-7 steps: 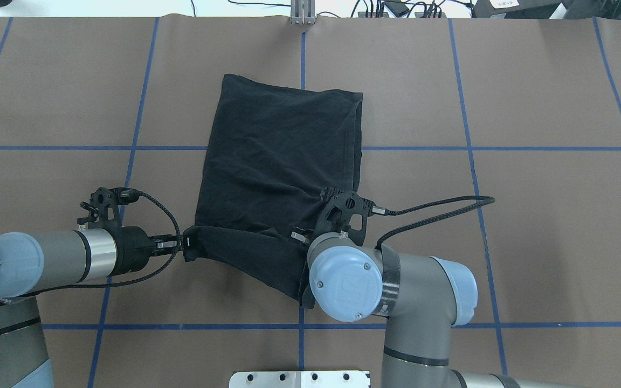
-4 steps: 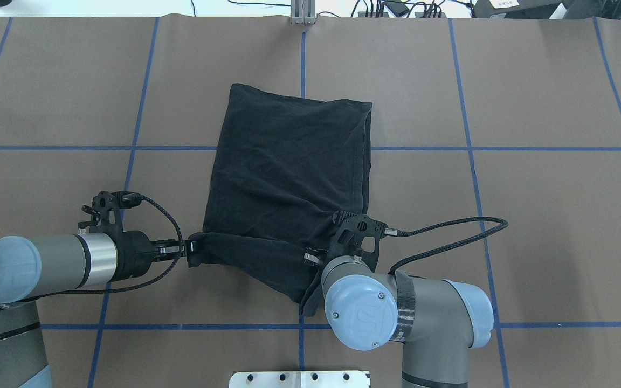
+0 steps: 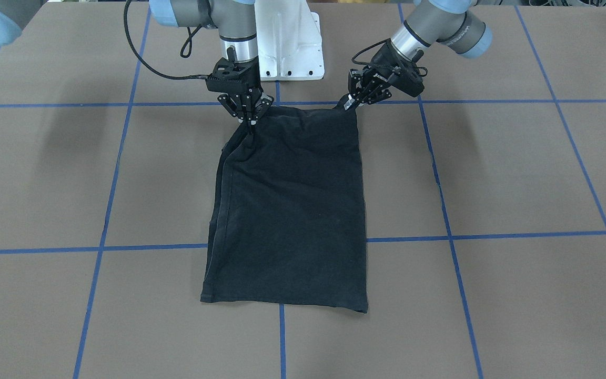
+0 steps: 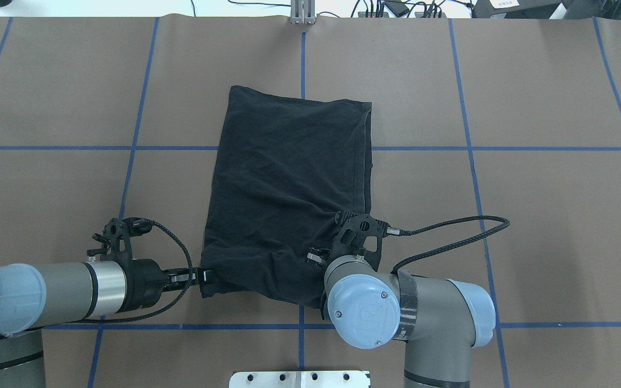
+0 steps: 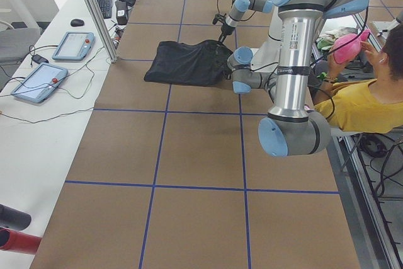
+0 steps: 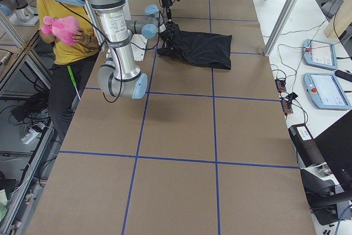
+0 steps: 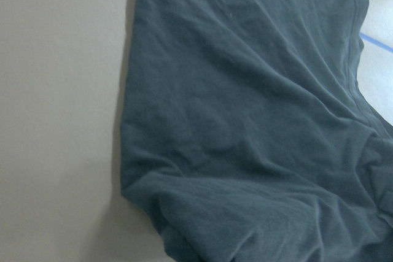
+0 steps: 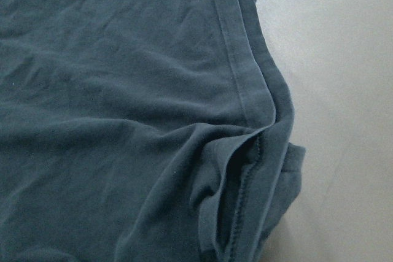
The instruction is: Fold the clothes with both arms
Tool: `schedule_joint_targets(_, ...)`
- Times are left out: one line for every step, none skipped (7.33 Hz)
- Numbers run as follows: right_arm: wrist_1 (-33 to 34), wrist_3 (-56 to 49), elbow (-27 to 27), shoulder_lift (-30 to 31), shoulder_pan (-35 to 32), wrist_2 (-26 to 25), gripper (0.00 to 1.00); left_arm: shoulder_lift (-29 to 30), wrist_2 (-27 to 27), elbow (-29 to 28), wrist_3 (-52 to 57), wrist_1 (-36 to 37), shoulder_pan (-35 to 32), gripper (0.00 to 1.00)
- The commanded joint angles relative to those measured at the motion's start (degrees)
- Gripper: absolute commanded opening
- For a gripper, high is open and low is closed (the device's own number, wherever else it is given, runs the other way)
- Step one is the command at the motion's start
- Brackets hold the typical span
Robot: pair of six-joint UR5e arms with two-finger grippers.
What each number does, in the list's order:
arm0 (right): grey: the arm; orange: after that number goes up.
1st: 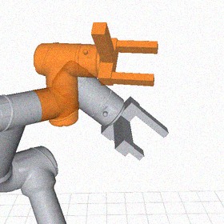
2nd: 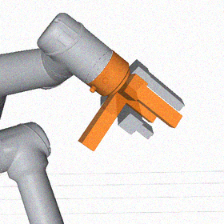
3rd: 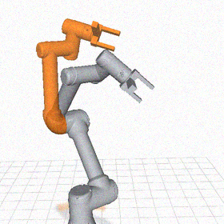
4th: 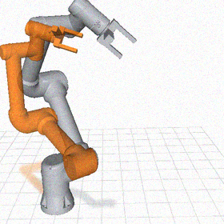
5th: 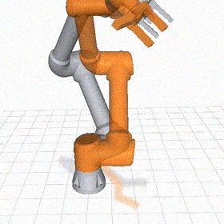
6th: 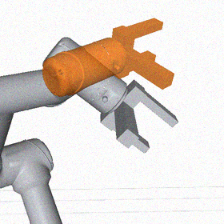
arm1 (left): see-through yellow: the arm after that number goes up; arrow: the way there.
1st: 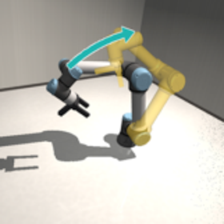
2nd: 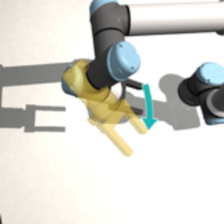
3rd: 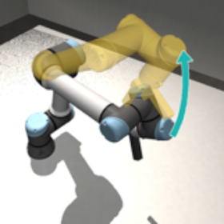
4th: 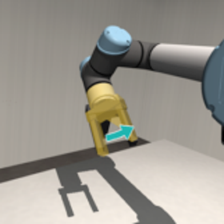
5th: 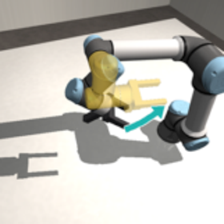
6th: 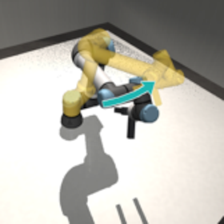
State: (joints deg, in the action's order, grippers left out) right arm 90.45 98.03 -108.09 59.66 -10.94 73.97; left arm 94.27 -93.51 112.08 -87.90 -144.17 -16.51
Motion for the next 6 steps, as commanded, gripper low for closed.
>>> schedule_joint_targets(-0.27, -0.12, -0.19, -0.24, -1.36, 0.29, 0.00, 0.38, -0.70, 3.30, -1.04, 0.20, 0.69, 0.00)
schedule_joint_targets(-0.27, -0.12, -0.62, -0.42, -2.58, 0.55, 0.00, 0.99, -2.28, 4.54, -0.96, 2.38, 0.08, 0.00)
schedule_joint_targets(-0.36, -0.56, -0.89, -0.77, -3.64, 0.64, 0.00, 3.35, -3.60, 4.64, -0.43, 6.15, -2.71, 0.00)
schedule_joint_targets(-0.36, -0.56, -0.80, -1.03, -4.78, 0.65, 0.00, 6.07, -3.61, 4.30, -0.26, 9.49, -4.83, 0.00)
schedule_joint_targets(-0.36, -0.56, -0.80, -1.30, -6.01, 0.65, 0.00, 9.32, -4.13, 4.03, 2.27, 13.79, -7.54, 0.00)
schedule_joint_targets(-0.36, -0.56, -0.72, -1.39, -7.76, 0.65, 0.00, 12.65, -4.48, 3.51, 4.99, 19.40, -10.53, 0.00)
